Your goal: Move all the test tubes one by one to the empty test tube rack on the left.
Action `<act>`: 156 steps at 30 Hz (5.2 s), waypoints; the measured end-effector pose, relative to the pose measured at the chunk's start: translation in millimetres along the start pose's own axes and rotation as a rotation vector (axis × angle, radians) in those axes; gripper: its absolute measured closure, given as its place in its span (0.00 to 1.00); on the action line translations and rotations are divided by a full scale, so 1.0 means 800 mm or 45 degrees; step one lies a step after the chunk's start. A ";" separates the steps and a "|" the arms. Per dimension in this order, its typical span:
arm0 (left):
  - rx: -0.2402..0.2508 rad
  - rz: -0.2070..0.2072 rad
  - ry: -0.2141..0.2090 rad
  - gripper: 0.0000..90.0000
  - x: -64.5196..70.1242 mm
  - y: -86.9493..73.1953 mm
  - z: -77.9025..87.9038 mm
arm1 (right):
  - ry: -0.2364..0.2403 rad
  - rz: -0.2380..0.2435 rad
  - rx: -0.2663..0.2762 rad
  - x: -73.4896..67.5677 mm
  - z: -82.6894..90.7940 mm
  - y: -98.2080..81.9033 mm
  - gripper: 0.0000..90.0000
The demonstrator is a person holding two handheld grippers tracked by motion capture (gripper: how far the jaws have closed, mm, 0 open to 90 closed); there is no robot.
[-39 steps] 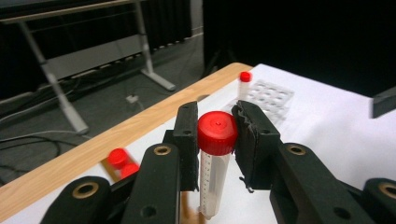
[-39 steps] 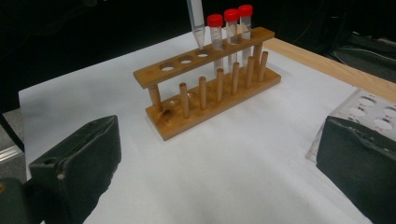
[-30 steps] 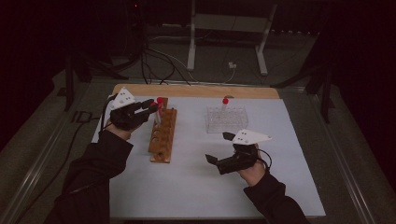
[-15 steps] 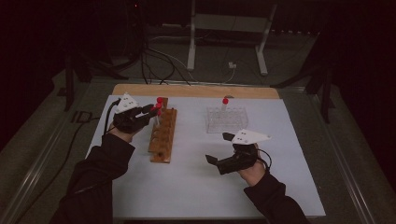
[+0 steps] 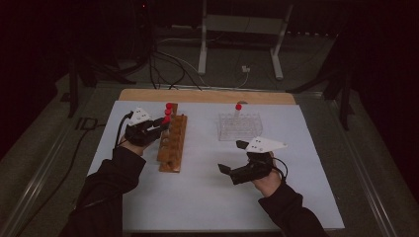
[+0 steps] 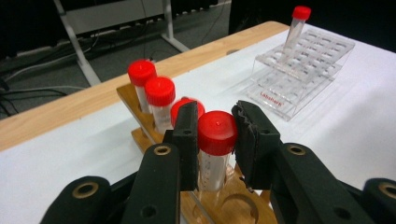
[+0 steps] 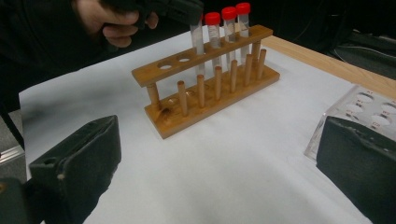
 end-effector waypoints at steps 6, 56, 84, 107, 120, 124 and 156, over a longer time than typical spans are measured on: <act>-0.018 -0.010 0.006 0.80 0.001 -0.006 -0.003 | 0.001 -0.001 -0.001 0.000 0.000 0.000 0.00; 0.013 -0.001 -0.350 0.01 0.063 -0.016 0.062 | -0.099 -0.015 0.042 0.047 -0.002 0.039 0.00; 0.037 0.008 -0.377 0.01 0.066 -0.016 0.067 | -0.393 -0.165 -0.010 0.152 -0.058 0.035 0.04; 0.044 0.002 -0.371 0.01 0.065 -0.015 0.070 | -0.553 -0.363 -0.180 0.214 -0.117 0.007 0.71; 0.050 -0.018 -0.381 0.01 0.070 -0.005 0.071 | -0.557 -0.234 -0.076 0.195 -0.084 0.043 0.83; 0.061 -0.025 -0.401 0.01 0.075 0.004 0.071 | -0.545 -0.172 -0.036 0.178 -0.060 0.059 0.83; 0.050 -0.190 -0.603 0.34 0.152 0.059 0.018 | 0.027 0.090 -0.145 -0.013 -0.036 0.013 0.83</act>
Point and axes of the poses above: each handheld gripper's, and its own axes: z roughly backward along the jaws, y roughly out of its top, x roughly to its right, the point moved 3 cm from there along -z, roughly forward along the jaws, and after that the axes turned 1 degree about y, right-handed, at the moved point
